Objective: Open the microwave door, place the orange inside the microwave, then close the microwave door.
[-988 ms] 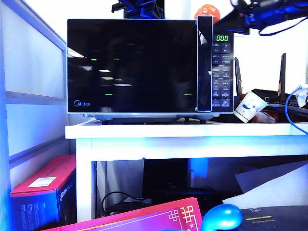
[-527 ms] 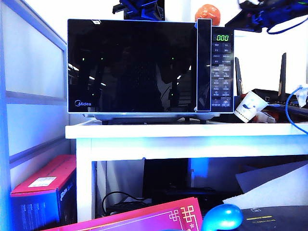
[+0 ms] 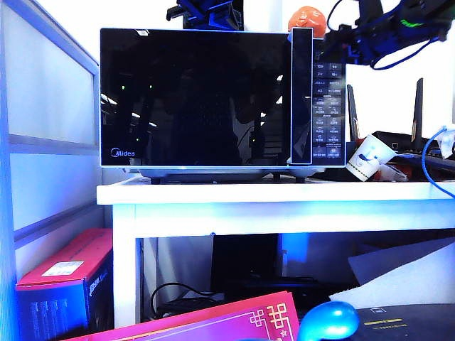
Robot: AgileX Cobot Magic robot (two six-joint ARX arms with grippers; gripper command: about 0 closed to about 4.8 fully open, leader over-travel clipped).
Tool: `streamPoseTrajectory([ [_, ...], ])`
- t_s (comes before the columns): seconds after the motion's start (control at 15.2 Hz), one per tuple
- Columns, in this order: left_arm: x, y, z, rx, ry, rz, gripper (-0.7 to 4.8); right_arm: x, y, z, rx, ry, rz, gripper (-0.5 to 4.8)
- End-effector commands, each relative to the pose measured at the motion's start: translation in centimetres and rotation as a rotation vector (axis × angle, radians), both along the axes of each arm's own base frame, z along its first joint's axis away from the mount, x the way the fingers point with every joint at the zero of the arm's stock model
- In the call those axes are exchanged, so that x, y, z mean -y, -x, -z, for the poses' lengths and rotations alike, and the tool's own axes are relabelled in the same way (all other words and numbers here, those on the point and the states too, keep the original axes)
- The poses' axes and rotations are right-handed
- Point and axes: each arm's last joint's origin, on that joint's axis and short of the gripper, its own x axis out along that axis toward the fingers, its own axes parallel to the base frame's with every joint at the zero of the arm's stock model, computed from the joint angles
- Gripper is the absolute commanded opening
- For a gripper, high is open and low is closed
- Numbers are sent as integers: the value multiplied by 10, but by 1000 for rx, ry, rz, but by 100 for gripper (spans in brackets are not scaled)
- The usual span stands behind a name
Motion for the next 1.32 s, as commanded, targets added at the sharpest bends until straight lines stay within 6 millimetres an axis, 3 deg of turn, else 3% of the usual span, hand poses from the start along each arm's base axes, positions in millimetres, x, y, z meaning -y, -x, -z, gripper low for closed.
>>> streamPoseTrajectory([
  [0.07,0,-2,9,-44,-24,-3,-5,-9,-3,1,28,-9,41,8],
  [0.4,0,-2,9,-43,-23,-2,-5,-19,-11,11,9,-11,-15,7],
  [1.12,-3,4,-16,78,54,-2,-5,-12,-9,3,-3,5,-236,2],
  [1.32,-3,5,-14,55,56,-4,-5,-12,-5,-3,11,8,-276,1],
])
